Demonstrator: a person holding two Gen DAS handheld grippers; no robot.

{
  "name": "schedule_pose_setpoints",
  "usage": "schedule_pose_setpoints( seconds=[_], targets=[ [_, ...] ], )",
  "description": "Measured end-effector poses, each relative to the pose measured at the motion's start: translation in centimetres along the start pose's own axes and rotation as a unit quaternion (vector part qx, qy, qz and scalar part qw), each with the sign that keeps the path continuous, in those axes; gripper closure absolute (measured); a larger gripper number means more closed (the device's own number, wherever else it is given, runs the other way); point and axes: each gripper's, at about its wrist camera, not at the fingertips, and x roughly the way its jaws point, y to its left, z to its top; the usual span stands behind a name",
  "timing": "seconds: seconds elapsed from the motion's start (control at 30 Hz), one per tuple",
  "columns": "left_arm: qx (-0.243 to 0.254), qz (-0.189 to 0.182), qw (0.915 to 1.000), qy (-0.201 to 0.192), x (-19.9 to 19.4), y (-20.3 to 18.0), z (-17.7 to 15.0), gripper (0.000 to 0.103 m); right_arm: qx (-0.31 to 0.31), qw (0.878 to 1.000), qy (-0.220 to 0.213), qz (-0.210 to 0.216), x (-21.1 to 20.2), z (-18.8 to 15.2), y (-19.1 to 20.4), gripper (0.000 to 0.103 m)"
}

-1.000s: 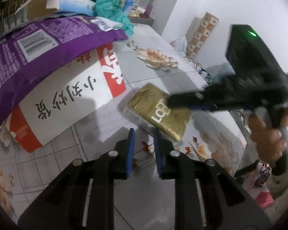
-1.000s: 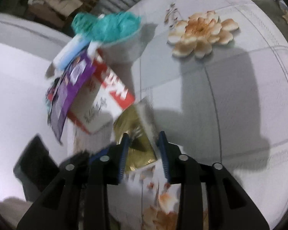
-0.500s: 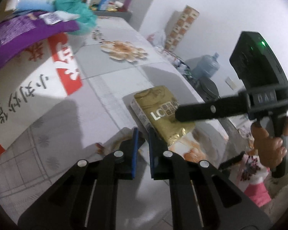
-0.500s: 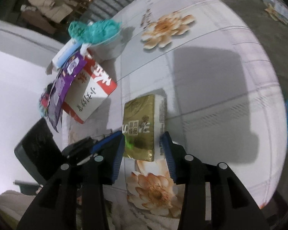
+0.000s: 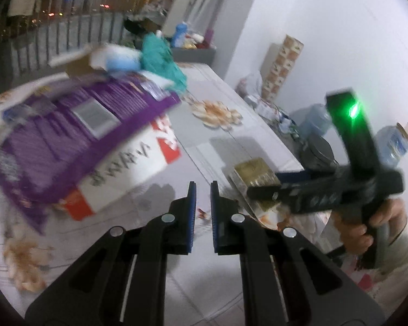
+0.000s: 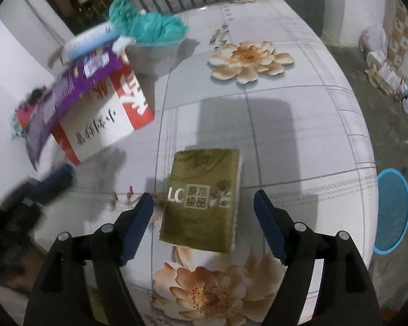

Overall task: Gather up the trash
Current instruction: 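Grasp the gold tissue pack with the right tool, then grasp the white-blue box with the left tool while the right tool holds the tissue pack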

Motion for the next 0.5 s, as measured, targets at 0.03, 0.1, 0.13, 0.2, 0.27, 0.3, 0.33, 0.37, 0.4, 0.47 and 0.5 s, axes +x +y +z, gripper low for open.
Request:
schedule_pose_setpoints(
  seconds=[0.03, 0.1, 0.13, 0.2, 0.27, 0.3, 0.33, 0.37, 0.4, 0.47, 0.5],
  targets=[
    [0.002, 0.004, 1.0, -0.005, -0.6, 0.1, 0.3, 0.096, -0.003, 1.0, 0.001, -0.006, 0.3, -0.1, 0.2, 0.029],
    [0.007, 0.014, 0.9998, -0.015, -1.7, 0.4, 1.1, 0.096, -0.015, 1.0, -0.007, -0.025, 0.4, -0.3, 0.7, 0.029],
    [0.007, 0.017, 0.9997, -0.018, -2.3, 0.6, 1.6, 0.095, -0.019, 0.999, -0.008, -0.031, 0.5, -0.4, 0.9, 0.029],
    [0.007, 0.027, 0.9993, -0.023, -3.2, 1.4, 3.0, 0.093, -0.023, 0.999, -0.011, -0.043, 0.4, -0.5, 1.1, 0.029],
    [0.004, 0.032, 0.999, -0.032, -4.3, 2.4, 4.5, 0.09, -0.029, 0.998, -0.015, -0.06, 0.4, -0.5, 1.3, 0.039],
    [0.001, 0.035, 0.9988, -0.035, -4.8, 3.0, 5.6, 0.088, -0.031, 0.997, -0.015, -0.063, 0.3, -0.5, 1.4, 0.042],
    [-0.003, 0.035, 0.9986, -0.039, -5.3, 3.6, 6.5, 0.082, -0.031, 0.998, -0.015, -0.059, 0.3, -0.5, 1.4, 0.048],
    [-0.007, 0.035, 0.9984, -0.044, -5.9, 4.3, 7.6, 0.075, -0.028, 0.998, -0.015, -0.06, 0.2, -0.4, 1.4, 0.048],
    [-0.01, 0.035, 0.9982, -0.047, -6.3, 4.9, 8.6, 0.071, -0.025, 0.998, -0.016, -0.059, 0.1, -0.4, 1.4, 0.049],
    [-0.012, 0.036, 0.998, -0.05, -6.7, 5.9, 10.2, 0.052, -0.014, 0.998, -0.022, -0.053, -0.3, -0.1, 1.2, 0.049],
    [-0.01, 0.034, 0.9982, -0.048, -6.7, 6.5, 11.4, 0.035, -0.009, 0.999, -0.026, -0.043, -0.5, 0.2, 1.1, 0.049]
  ],
)
